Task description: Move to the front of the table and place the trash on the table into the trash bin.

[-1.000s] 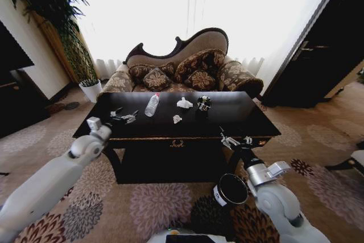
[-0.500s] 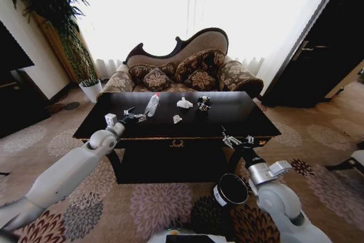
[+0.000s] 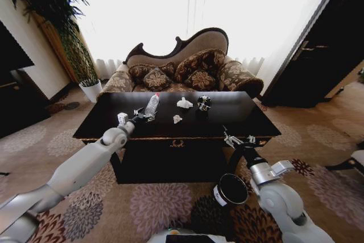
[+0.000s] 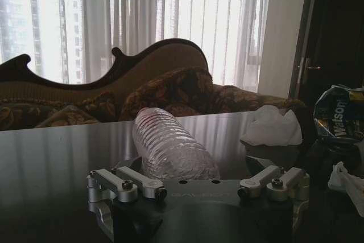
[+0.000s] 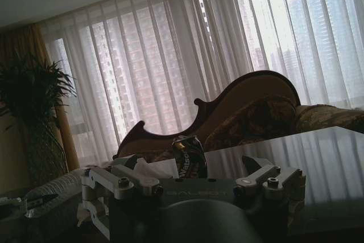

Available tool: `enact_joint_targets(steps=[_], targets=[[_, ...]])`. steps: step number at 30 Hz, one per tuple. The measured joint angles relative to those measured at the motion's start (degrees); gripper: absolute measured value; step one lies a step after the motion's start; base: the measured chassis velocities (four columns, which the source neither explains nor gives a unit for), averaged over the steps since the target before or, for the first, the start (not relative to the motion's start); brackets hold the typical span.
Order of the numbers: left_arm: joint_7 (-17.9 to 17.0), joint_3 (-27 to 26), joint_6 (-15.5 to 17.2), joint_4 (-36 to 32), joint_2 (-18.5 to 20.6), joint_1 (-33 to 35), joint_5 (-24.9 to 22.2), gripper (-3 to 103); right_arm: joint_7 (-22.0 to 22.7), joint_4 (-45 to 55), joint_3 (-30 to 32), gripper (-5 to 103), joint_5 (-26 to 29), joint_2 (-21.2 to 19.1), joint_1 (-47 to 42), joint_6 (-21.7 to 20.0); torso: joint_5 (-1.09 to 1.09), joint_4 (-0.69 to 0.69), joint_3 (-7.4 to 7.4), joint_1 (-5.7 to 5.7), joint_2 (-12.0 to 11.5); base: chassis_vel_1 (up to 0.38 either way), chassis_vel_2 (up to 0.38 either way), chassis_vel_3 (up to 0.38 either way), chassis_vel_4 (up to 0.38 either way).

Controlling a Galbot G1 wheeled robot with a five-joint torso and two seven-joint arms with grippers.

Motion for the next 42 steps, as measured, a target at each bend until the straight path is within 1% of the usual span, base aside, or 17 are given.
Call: enact_joint_targets(steps=[5,22,24,25,27,28,30,31,32,34,36,37,38,40,42], targets=[[0.55,1.11,-1.21,2.29,-2.12,-0.98,0.79,100,-0.01,-0.36,-0.03,100,-0.22,-0.3,0.29,0.01,-0.01,0.0,0.0,0.0,0.0,0.0,0.0,0.0,0.0],[1.68,1.03,-3.48,6.27,-3.81,-1.97,3.06,101,-0.13,-1.17,-0.22,100,-1.19,0.05,0.08,0.14,0.0,0.0,-0.01,-0.01,0.01,0.0,0.0,0.0,0.0],[1.78,1.04,-3.79,6.59,-3.98,-2.18,3.41,91,-0.14,-1.12,-0.18,100,-1.18,0.04,0.08,0.15,-0.01,0.01,-0.01,-0.01,0.0,0.0,0.0,0.0,0.0],[1.79,1.04,-3.95,6.7,-4.04,-2.23,3.52,91,-0.14,-1.1,-0.13,100,-1.17,0.04,0.07,0.15,-0.01,0.01,-0.01,-0.01,0.0,0.0,0.0,0.0,0.0],[1.81,1.04,-4.41,6.77,-4.08,-2.25,3.82,81,-0.14,-1.0,-0.02,100,-1.17,0.12,-0.04,0.17,-0.02,0.01,-0.01,-0.01,0.0,0.0,0.0,0.0,0.0],[1.81,1.04,-4.41,6.77,-4.08,-2.25,3.82,81,-0.14,-1.0,-0.02,100,-1.17,0.12,-0.04,0.17,-0.02,0.01,-0.01,-0.01,0.0,0.0,0.0,0.0,0.0],[1.8,0.97,-4.55,6.51,-3.9,-2.01,3.87,70,-0.14,-0.87,-0.02,100,-1.17,0.27,-0.14,0.18,-0.01,0.0,-0.01,-0.01,0.0,0.0,0.0,0.0,0.0],[1.8,0.93,-4.56,6.43,-3.85,-1.94,3.87,70,-0.14,-0.83,-0.02,100,-1.17,0.28,-0.15,0.18,-0.01,0.0,0.0,-0.01,0.01,0.0,0.0,0.0,0.0],[1.78,0.78,-4.56,6.01,-3.54,-1.62,3.87,58,-0.14,-0.7,-0.02,100,-1.17,0.3,-0.16,0.18,-0.01,0.0,-0.01,-0.01,0.0,0.0,0.0,0.0,0.0],[1.77,0.56,-4.58,5.51,-3.16,-1.23,3.85,58,-0.14,-0.59,-0.02,100,-1.17,0.31,-0.16,0.19,-0.01,0.0,-0.01,-0.01,0.0,0.0,0.0,0.0,0.0],[1.71,0.22,-4.58,4.94,-2.72,-0.71,3.81,51,-0.14,-0.46,-0.02,100,-1.17,0.27,-0.16,0.18,-0.02,0.0,-0.01,-0.01,0.01,0.0,0.0,0.0,0.0],[1.67,0.02,-4.58,4.64,-2.47,-0.39,3.81,51,-0.14,-0.37,-0.02,100,-1.16,0.25,-0.16,0.18,-0.02,0.0,-0.01,-0.01,0.0,0.0,0.0,0.0,0.0],[1.62,-0.42,-4.52,4.02,-2.0,0.26,3.8,44,-0.14,-0.26,-0.02,100,-1.16,0.24,-0.2,0.18,-0.02,0.0,-0.01,-0.01,0.01,0.0,0.0,0.0,0.0],[1.54,-0.7,-4.47,3.64,-1.75,0.62,3.8,44,-0.14,-0.18,-0.02,100,-1.17,0.24,-0.28,0.19,-0.02,0.0,-0.01,-0.01,0.0,0.0,0.0,0.0,0.0],[1.32,-1.24,-4.27,2.7,-1.1,1.3,3.79,39,-0.14,-0.08,-0.01,100,-1.2,0.25,-0.4,0.19,-0.02,0.0,-0.01,-0.01,0.01,0.0,0.0,0.0,0.0]])
